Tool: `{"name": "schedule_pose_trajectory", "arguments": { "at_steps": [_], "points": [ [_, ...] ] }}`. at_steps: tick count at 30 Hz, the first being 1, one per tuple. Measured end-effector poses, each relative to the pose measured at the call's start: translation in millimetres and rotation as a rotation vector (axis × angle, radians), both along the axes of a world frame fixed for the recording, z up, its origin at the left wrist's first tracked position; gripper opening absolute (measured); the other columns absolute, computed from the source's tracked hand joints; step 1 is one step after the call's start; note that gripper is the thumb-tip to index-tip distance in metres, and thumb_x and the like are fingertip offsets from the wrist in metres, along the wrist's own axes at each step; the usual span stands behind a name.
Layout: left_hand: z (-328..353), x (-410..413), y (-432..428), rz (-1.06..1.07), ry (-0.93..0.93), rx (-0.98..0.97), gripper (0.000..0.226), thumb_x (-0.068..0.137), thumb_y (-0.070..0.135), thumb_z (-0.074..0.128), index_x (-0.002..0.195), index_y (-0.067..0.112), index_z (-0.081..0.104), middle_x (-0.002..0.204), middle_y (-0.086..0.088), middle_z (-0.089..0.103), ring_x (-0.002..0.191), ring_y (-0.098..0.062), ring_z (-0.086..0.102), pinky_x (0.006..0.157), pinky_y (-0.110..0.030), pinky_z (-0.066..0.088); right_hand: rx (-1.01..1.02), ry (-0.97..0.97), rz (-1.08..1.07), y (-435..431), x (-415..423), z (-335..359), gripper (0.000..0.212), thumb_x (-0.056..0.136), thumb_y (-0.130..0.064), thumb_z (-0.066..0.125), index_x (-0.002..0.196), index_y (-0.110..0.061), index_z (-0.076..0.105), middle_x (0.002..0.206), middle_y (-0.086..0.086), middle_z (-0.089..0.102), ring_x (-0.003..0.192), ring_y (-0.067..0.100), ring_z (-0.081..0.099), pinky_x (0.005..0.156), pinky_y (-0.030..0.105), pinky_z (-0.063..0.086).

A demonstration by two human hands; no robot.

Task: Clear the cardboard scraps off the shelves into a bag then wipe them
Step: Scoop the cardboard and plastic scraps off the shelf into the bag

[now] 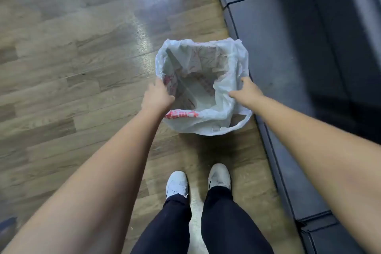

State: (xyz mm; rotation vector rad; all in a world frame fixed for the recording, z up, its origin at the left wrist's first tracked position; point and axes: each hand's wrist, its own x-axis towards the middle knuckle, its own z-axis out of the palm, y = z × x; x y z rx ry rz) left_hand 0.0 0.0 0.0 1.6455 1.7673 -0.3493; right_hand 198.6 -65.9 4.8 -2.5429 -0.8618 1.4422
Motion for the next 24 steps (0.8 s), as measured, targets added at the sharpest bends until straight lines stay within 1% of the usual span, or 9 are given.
{"name": "schedule_pose_trajectory", "arguments": {
  "at_steps": [3, 7, 9, 12, 15, 17, 19, 21, 24],
  "points": [
    [-34.1, -4.2, 2.9, 0.080, 0.005, 0.002, 0.051, 0.089, 0.014, 0.050, 0.135, 0.000, 0.033, 0.135, -0.025, 0.042, 0.124, -0.041, 0.044, 0.099, -0.042, 0.037, -0.057, -0.002, -0.109, -0.3, -0.5, -39.5, 0.058, 0.092, -0.023, 0.052, 0.142, -0.008, 0.026, 0.141, 0.013, 0.041, 0.126, 0.033, 0.044, 0.091, 0.035, 0.039],
    [-74.1, -7.4, 9.4, 0.193, -0.042, -0.042, 0.045, 0.089, 0.011, 0.048, 0.131, -0.003, 0.039, 0.133, -0.024, 0.049, 0.122, -0.038, 0.049, 0.095, -0.037, 0.041, -0.066, 0.094, -0.247, 4.3, -1.7, -84.9, 0.044, 0.091, -0.021, 0.051, 0.131, -0.006, 0.041, 0.122, 0.011, 0.054, 0.112, 0.032, 0.054, 0.088, 0.041, 0.049],
    [-86.9, -10.4, 10.9, 0.260, -0.058, -0.035, 0.040, 0.090, 0.012, 0.048, 0.126, -0.004, 0.044, 0.130, -0.024, 0.053, 0.119, -0.038, 0.051, 0.095, -0.038, 0.042, -0.062, 0.036, -0.230, 6.0, -1.8, -98.1, 0.035, 0.093, -0.015, 0.047, 0.126, -0.005, 0.043, 0.115, 0.013, 0.053, 0.105, 0.031, 0.054, 0.080, 0.036, 0.047],
    [-94.8, -17.6, 9.7, 0.374, -0.090, 0.005, 0.028, 0.089, 0.012, 0.048, 0.111, -0.004, 0.053, 0.120, -0.025, 0.059, 0.111, -0.039, 0.056, 0.089, -0.039, 0.045, 0.017, -0.087, -0.203, 8.7, -0.1, -101.9, 0.022, 0.092, -0.005, 0.045, 0.114, -0.006, 0.045, 0.117, 0.015, 0.052, 0.107, 0.031, 0.052, 0.076, 0.033, 0.041],
    [-78.3, -26.2, -0.5, 0.455, -0.124, 0.045, 0.005, 0.085, 0.011, 0.051, 0.085, 0.007, 0.052, 0.108, -0.024, 0.064, 0.101, -0.038, 0.059, 0.080, -0.037, 0.046, 0.072, -0.070, -0.173, 12.6, 0.0, -83.7, 0.013, 0.088, 0.001, 0.043, 0.087, -0.012, 0.041, 0.089, 0.006, 0.050, 0.087, 0.025, 0.048, 0.063, 0.029, 0.037],
    [-56.8, -32.6, -9.5, 0.597, -0.188, 0.061, 0.019, 0.084, 0.015, 0.054, 0.067, 0.009, 0.048, 0.092, -0.026, 0.065, 0.090, -0.041, 0.060, 0.074, -0.038, 0.047, 0.083, -0.067, -0.101, 20.7, -1.6, -60.4, 0.023, 0.085, 0.003, 0.043, 0.072, -0.014, 0.035, 0.073, 0.000, 0.041, 0.080, 0.022, 0.042, 0.054, 0.028, 0.032],
    [-27.9, -39.2, -18.7, 0.785, -0.259, 0.076, 0.033, 0.081, 0.011, 0.054, 0.051, 0.011, 0.040, 0.062, -0.022, 0.051, 0.068, -0.039, 0.047, 0.063, -0.035, 0.040, 0.093, -0.062, 0.009, 32.7, -6.5, -26.1, 0.025, 0.084, 0.003, 0.044, 0.070, -0.014, 0.034, 0.070, -0.001, 0.039, 0.079, 0.021, 0.042, 0.059, 0.028, 0.033],
    [10.8, -46.0, -25.2, 0.980, -0.302, 0.106, 0.032, 0.075, 0.006, 0.051, 0.047, 0.012, 0.036, 0.054, -0.019, 0.034, 0.063, -0.034, 0.031, 0.060, -0.029, 0.033, 0.113, -0.035, 0.123, 46.4, -15.8, 15.0, 0.025, 0.084, 0.002, 0.046, 0.069, -0.014, 0.035, 0.071, 0.000, 0.040, 0.078, 0.021, 0.042, 0.064, 0.029, 0.033],
    [73.5, -59.4, -33.5, 1.216, -0.372, 0.158, 0.037, 0.077, -0.008, 0.041, 0.049, 0.013, 0.030, 0.047, -0.003, 0.029, 0.052, -0.020, 0.026, 0.042, -0.022, 0.026, 0.167, -0.017, 0.323, 67.5, -35.5, 79.2, 0.013, 0.085, -0.004, 0.051, 0.078, -0.012, 0.043, 0.081, 0.006, 0.049, 0.079, 0.023, 0.047, 0.066, 0.030, 0.035]
  ]
}}
